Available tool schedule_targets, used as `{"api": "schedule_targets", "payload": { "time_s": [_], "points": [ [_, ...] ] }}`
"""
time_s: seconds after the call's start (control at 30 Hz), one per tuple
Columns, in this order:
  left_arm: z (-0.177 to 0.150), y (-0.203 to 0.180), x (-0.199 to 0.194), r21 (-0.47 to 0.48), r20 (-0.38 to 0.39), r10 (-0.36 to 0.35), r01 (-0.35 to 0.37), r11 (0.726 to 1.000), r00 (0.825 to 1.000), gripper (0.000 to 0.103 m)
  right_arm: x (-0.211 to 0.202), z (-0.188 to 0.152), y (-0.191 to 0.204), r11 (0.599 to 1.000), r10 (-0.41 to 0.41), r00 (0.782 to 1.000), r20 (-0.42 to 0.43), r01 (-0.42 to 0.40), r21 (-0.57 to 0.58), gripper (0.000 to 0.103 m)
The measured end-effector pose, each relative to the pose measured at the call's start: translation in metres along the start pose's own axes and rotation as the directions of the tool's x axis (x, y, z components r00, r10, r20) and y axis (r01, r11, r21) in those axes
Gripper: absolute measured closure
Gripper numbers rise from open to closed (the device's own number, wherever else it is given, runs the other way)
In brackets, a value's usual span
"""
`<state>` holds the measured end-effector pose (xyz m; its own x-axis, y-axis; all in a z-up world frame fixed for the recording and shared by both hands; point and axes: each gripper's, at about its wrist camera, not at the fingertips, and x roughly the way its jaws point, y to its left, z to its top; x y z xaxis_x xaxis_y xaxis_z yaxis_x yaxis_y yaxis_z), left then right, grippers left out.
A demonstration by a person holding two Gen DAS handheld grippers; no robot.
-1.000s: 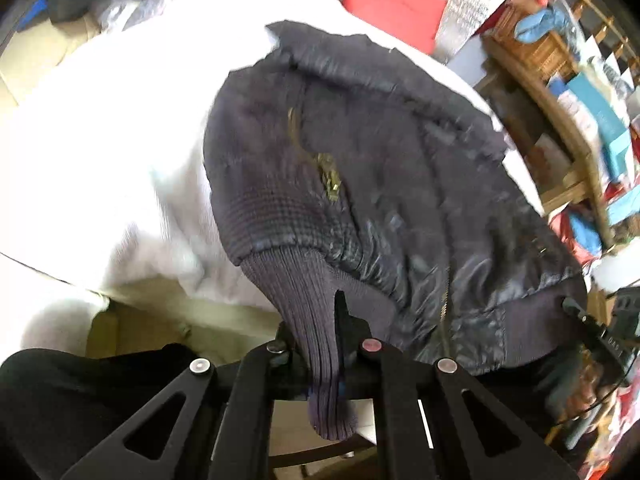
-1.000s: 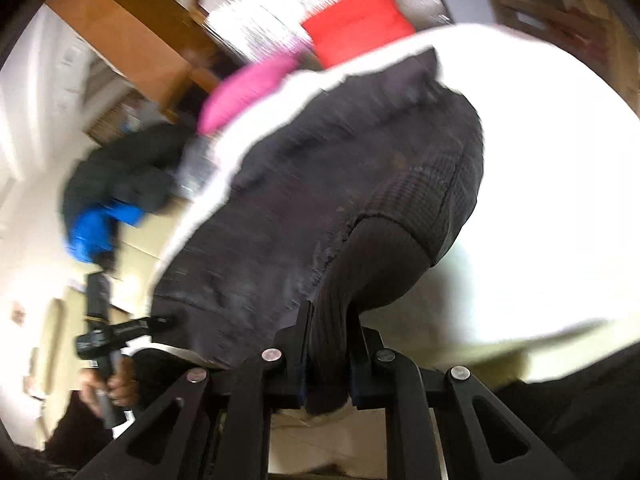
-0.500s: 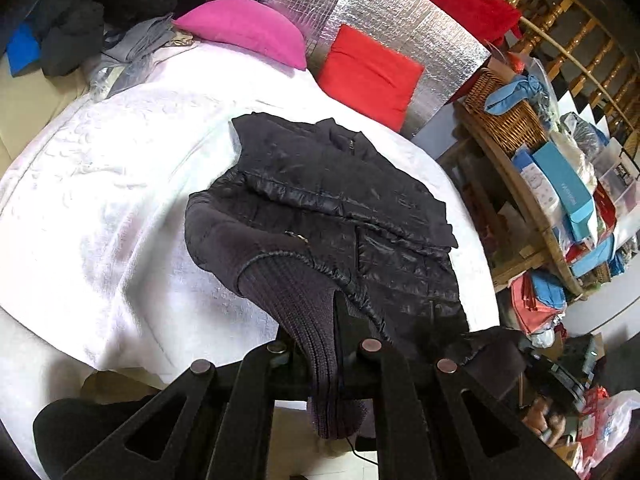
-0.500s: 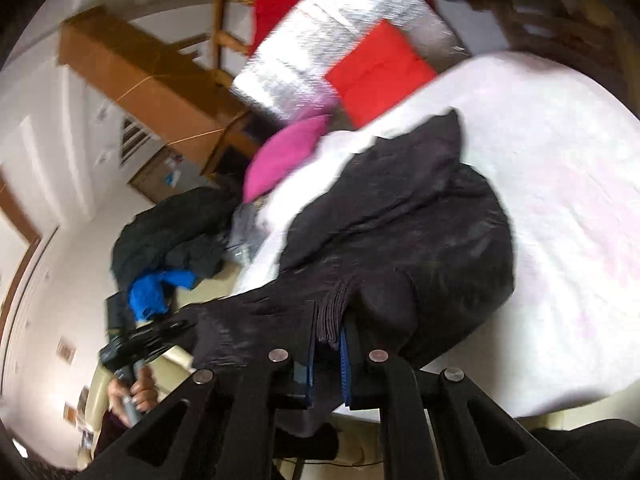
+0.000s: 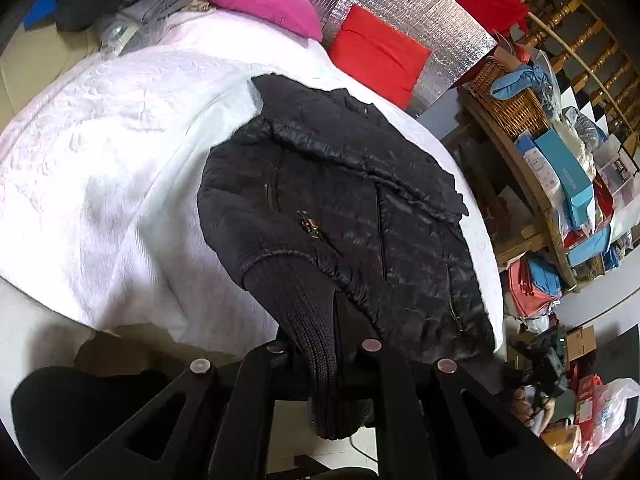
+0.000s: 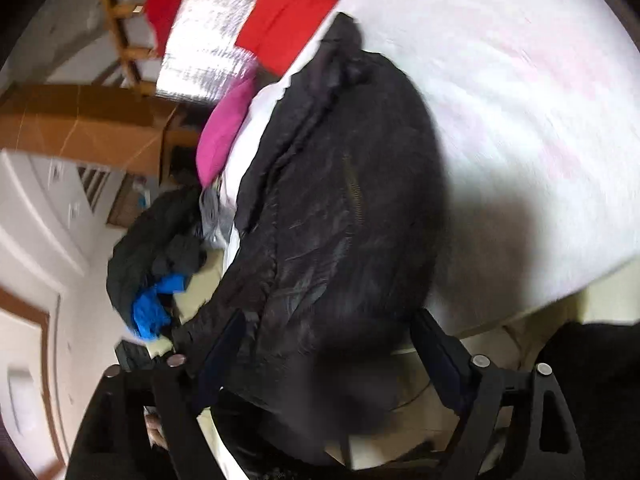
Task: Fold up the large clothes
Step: 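Fold the held hem over toward the collar with both grippers, then lay the hem down, open both grippers and withdraw them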
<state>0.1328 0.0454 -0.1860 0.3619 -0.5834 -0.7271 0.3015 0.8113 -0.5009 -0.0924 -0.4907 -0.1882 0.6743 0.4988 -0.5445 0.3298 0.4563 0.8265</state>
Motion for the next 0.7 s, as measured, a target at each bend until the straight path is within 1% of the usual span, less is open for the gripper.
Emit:
{"api": "schedule_targets", "payload": {
  "time_s": [0.07,0.1,0.13,0.2,0.27,0.3,0.33,0.37,0.4,0.5,0.53,0.57,0.6,0.63,0.7],
  "points": [
    [-0.004,0.004,0.003,-0.012,-0.01,0.001,-0.001,1.0,1.0,0.095,0.01,-0.003,-0.008,0.999,-0.042,0.999,-0.007,0.042,0.007,0.016],
    [-0.005,0.006,0.004,-0.02,-0.012,0.001,-0.002,1.0,1.0,0.095,0.018,-0.004,-0.014,0.996,-0.084,0.996,-0.018,0.084,0.019,0.017],
    [-0.005,0.009,0.004,-0.028,-0.012,-0.003,0.003,1.0,1.0,0.095,0.027,-0.006,-0.017,0.993,-0.114,0.992,-0.052,0.115,0.018,0.018],
    [-0.005,0.011,0.003,-0.038,-0.011,-0.014,0.014,0.999,1.0,0.095,0.041,-0.01,-0.017,0.989,-0.148,0.983,-0.106,0.15,0.004,0.02],
    [-0.003,0.012,0.001,-0.036,-0.004,-0.019,0.018,0.999,1.0,0.095,0.052,-0.015,-0.012,0.983,-0.182,0.975,-0.13,0.177,-0.043,0.035],
    [-0.002,0.012,0.0,-0.034,0.0,-0.024,0.024,0.999,1.0,0.095,0.058,-0.018,-0.008,0.973,-0.225,0.964,-0.138,0.214,-0.091,0.052],
    [-0.001,0.011,0.0,-0.032,0.003,-0.026,0.026,0.999,1.0,0.095,0.063,-0.02,-0.007,0.964,-0.254,0.956,-0.149,0.238,-0.116,0.074],
    [0.0,0.011,-0.001,-0.029,0.004,-0.028,0.028,0.999,1.0,0.095,0.067,-0.022,-0.007,0.961,-0.264,0.95,-0.167,0.244,-0.129,0.08],
    [0.002,0.01,-0.002,-0.028,0.004,-0.031,0.031,0.999,1.0,0.095,0.071,-0.024,-0.006,0.96,-0.268,0.947,-0.176,0.246,-0.136,0.091],
    [0.005,0.009,-0.004,-0.021,0.004,-0.037,0.037,0.999,0.999,0.095,0.07,-0.028,0.008,0.941,-0.305,0.942,-0.143,0.275,-0.195,0.094],
    [0.007,0.009,-0.005,-0.016,0.005,-0.035,0.035,0.999,0.999,0.095,0.066,-0.027,0.019,0.941,-0.295,0.947,-0.129,0.264,-0.212,0.094],
    [0.011,0.008,-0.007,-0.012,0.007,-0.039,0.039,0.999,0.999,0.095,0.061,-0.026,0.028,0.942,-0.277,0.954,-0.115,0.246,-0.228,0.094],
    [0.016,0.006,-0.01,-0.008,0.009,-0.049,0.049,0.999,0.999,0.095,0.052,-0.021,0.046,0.943,-0.24,0.967,-0.08,0.212,-0.258,0.094],
    [0.021,0.004,-0.012,0.001,0.013,-0.055,0.055,0.999,0.998,0.095,0.044,-0.015,0.061,0.939,-0.214,0.975,-0.05,0.192,-0.284,0.094],
    [0.039,-0.006,-0.019,0.04,0.033,-0.055,0.054,0.998,0.998,0.095,0.029,0.002,0.089,0.929,-0.177,0.984,0.015,0.172,-0.329,0.094]
  ]
}}
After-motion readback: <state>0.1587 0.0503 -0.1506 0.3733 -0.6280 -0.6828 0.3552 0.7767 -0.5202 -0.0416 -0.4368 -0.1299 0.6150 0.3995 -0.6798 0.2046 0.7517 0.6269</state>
